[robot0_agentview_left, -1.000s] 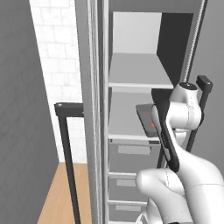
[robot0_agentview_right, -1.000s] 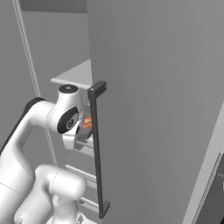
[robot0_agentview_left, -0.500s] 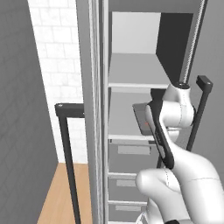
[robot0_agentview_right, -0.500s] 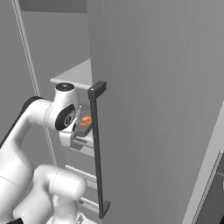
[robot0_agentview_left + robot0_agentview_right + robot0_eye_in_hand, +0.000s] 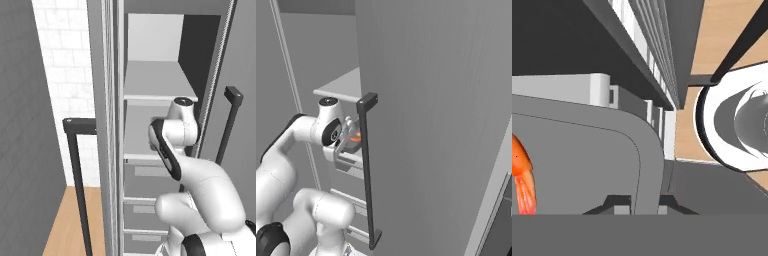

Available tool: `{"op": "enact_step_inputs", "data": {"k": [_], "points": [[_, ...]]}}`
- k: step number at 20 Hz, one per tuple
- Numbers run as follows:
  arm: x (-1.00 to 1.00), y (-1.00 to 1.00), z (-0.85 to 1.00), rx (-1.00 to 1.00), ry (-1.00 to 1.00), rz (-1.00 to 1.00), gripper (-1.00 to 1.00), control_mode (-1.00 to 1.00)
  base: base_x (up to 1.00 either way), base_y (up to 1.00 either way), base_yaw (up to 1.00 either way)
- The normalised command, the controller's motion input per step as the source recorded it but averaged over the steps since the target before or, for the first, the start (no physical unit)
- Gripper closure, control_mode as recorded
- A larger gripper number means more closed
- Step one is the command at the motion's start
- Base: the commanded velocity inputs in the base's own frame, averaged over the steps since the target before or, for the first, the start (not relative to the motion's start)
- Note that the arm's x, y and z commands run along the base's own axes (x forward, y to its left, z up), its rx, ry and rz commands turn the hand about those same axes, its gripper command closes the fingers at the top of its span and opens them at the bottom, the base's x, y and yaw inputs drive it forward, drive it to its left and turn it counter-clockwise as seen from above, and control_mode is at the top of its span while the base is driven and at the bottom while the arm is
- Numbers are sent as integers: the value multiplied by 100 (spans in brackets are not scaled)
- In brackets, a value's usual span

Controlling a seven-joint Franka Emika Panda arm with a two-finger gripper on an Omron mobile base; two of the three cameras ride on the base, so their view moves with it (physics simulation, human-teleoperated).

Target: Take the meat container that has the shrimp and place it on the second highest rack of the freezer. Then take the vegetable container that has the avocados and place it on the highest rack of the freezer.

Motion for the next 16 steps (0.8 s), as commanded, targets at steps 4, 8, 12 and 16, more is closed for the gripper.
{"op": "enact_step_inputs", "data": {"k": [4, 8, 12, 16], "points": [[37, 0, -49, -3, 0, -5, 100, -100, 0, 0, 0], [2, 0, -39, -9, -14, 0, 100, -100, 0, 0, 0], [28, 0, -13, -7, -13, -1, 100, -100, 0, 0, 0], [68, 0, 0, 0, -1, -4, 100, -100, 0, 0, 0]]}}
